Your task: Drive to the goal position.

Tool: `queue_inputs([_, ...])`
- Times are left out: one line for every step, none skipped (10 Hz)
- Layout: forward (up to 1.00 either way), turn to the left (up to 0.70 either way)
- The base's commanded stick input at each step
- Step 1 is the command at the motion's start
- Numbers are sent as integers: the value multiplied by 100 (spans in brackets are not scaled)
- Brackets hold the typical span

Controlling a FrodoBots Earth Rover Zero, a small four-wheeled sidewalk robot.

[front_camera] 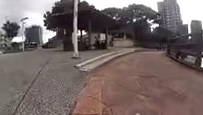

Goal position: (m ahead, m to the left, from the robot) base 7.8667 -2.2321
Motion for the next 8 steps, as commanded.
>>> queue_inputs([70,-27])
queue_inputs([70,-27])
queue_inputs([70,-27])
queue_inputs([70,-27])
queue_inputs([70,-27])
queue_inputs([70,-27])
queue_inputs([70,-27])
queue_inputs([70,-27])
